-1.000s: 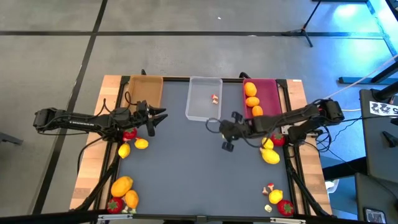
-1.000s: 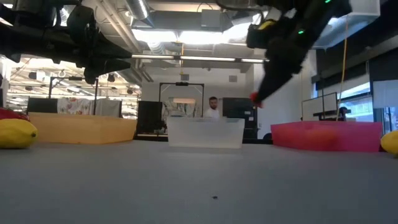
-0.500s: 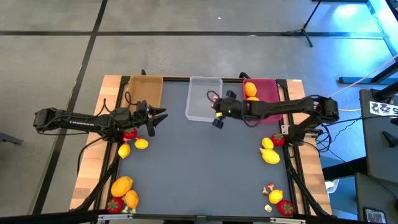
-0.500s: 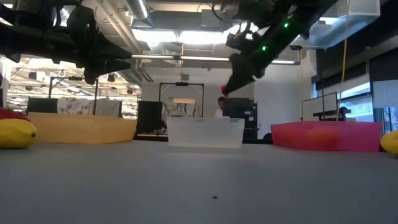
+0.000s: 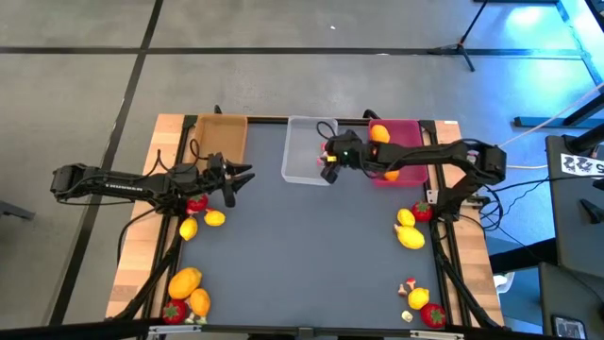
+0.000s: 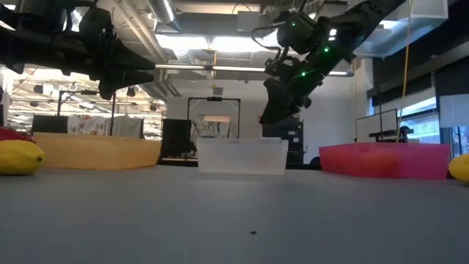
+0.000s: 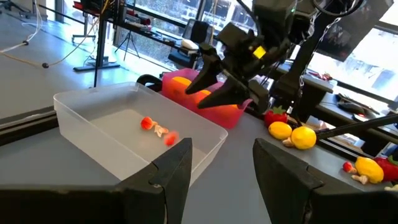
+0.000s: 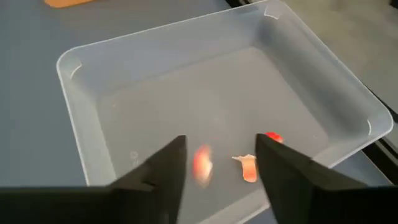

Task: Sort produce into baskets
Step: Put the tomato into the orange bin

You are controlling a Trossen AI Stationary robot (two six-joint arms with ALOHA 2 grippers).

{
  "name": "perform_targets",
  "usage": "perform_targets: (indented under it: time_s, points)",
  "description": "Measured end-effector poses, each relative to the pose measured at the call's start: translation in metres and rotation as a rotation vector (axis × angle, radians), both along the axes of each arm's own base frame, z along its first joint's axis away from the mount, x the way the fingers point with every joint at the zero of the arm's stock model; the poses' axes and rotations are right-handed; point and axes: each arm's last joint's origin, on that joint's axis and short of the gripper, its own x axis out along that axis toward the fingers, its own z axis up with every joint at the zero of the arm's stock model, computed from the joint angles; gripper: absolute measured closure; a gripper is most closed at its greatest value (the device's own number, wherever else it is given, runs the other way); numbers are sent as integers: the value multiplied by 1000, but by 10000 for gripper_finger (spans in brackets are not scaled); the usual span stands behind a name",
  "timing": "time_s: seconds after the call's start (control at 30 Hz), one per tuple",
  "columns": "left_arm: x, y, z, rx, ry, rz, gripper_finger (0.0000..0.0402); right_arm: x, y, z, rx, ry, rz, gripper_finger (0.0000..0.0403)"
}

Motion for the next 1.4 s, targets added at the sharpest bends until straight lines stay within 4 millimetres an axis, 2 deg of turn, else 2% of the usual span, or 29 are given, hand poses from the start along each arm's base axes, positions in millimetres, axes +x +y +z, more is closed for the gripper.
perform_targets:
  time_s: [0.13,0.33,0.53,0.7,0.87,0.97,1.17,1.4]
  points:
    - [0,0,0,-21,-8,1,235,-4,18,19,53,-62,123,146]
    - [0,0,0,-3,1,0,231,-7,74,40,103,-108,333,122]
    - [0,0,0,23,11,-3,176,-8,128,36,60,-63,436,121]
    - [3,-1,10,35,-8,-57,131,-10,158,29,-1,-36,428,121]
    - [8,-4,41,21,-89,-158,124,-9,173,19,-51,-3,410,120]
    - [11,-6,62,39,-67,-198,123,-7,174,12,-62,8,377,120]
    - [17,-7,103,49,128,-199,123,-2,175,3,-50,23,361,120]
    - [25,-7,126,-38,425,-152,123,-1,176,0,-44,25,366,120]
